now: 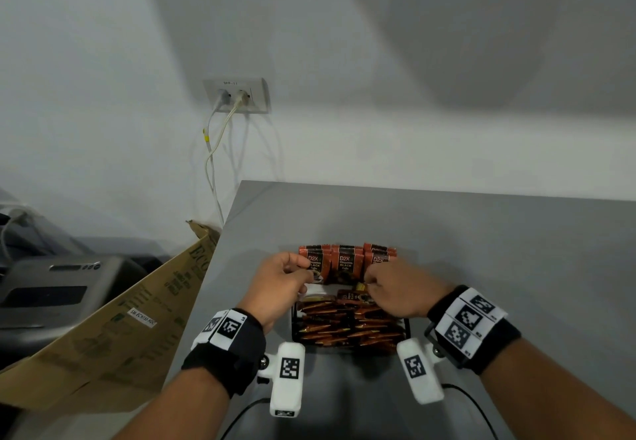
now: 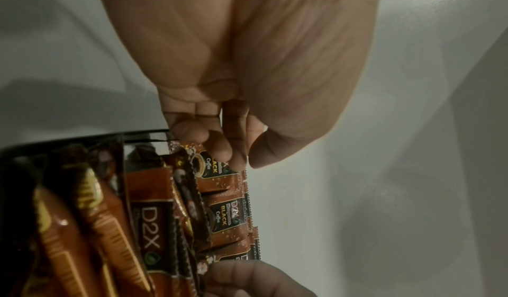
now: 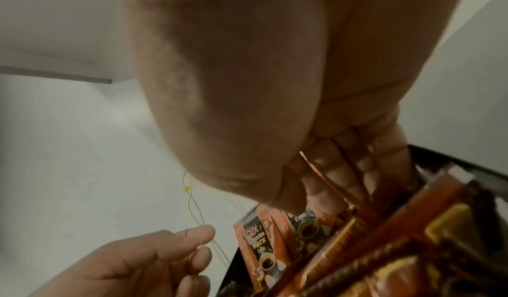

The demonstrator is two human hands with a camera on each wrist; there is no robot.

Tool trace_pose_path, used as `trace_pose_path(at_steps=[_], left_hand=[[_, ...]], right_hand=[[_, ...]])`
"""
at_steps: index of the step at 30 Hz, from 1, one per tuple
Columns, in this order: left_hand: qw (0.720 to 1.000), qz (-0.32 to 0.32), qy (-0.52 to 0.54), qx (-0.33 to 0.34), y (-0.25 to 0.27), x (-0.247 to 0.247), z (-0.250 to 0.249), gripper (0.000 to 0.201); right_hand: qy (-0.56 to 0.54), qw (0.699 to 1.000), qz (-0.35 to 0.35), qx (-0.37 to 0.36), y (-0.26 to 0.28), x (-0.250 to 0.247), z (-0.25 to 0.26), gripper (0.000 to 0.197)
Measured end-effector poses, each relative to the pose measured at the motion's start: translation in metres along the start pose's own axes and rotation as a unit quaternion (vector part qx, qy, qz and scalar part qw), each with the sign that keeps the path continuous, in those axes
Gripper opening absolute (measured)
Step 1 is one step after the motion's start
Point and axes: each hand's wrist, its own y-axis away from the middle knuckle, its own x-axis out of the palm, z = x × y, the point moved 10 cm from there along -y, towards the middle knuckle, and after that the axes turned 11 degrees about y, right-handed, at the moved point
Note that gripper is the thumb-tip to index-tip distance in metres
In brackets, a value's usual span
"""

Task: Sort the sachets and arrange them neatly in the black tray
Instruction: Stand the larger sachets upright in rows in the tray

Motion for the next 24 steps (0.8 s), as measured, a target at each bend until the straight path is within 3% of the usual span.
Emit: trace_pose_path(at_steps=[10,19,24], left_hand=[[1.0,-0.003,-0.011,0.0,0.004,-0.008,0.001,0.015],[0.999,0.002,-0.041,-0.004,0.004,-0.005,0.003,0.015],[0.996,0.027,-0.083,-0.002,0.009,0.002,-0.006,0.014]], right_hand=[[0.025,0.998,0.063,0.02,-0.013,0.025,0.005,0.029],[-0.017,1.0,0.013,0.003,-0.009,0.013,0.008,0.012],[-0.028,0.999,0.023,-0.016,-0.004,0.007,0.012,0.031]])
